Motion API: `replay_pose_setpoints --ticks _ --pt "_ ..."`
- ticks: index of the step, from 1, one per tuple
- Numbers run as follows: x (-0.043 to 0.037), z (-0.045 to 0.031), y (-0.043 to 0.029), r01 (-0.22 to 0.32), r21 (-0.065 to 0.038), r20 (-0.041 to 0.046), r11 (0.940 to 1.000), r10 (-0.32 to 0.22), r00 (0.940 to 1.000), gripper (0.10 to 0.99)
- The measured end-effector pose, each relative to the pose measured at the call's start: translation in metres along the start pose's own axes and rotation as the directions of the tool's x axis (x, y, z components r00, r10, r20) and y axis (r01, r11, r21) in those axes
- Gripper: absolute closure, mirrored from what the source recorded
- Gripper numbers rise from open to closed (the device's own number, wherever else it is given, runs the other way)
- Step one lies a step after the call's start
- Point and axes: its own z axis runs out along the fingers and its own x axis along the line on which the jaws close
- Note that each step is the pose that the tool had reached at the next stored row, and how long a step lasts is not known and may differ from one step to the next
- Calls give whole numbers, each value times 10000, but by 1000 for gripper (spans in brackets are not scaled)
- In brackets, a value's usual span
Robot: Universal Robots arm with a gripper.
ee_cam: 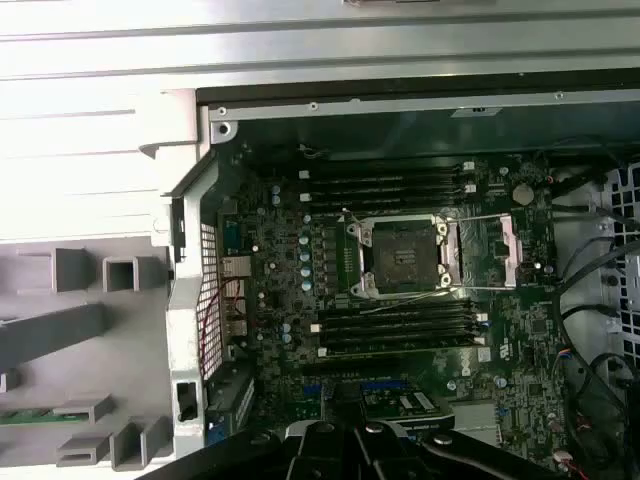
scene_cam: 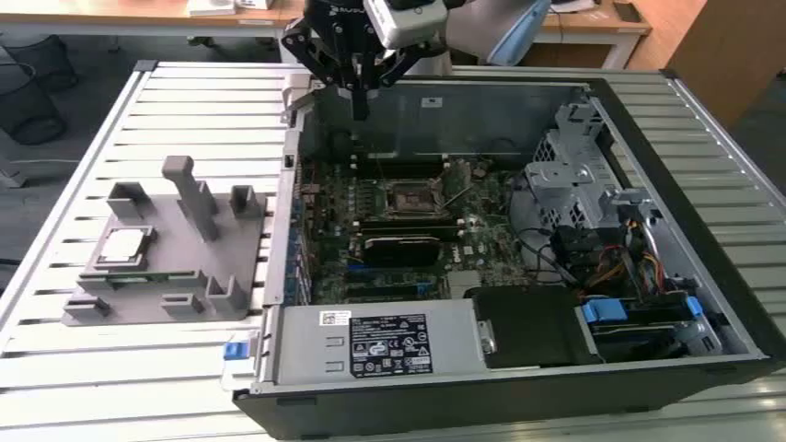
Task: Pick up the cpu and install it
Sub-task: 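Reach for the cpu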
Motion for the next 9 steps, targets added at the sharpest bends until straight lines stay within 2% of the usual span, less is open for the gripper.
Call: replay_pose_setpoints --ticks 9 --pt "14 0 -1 -1 0 0 10000 1 10000 980"
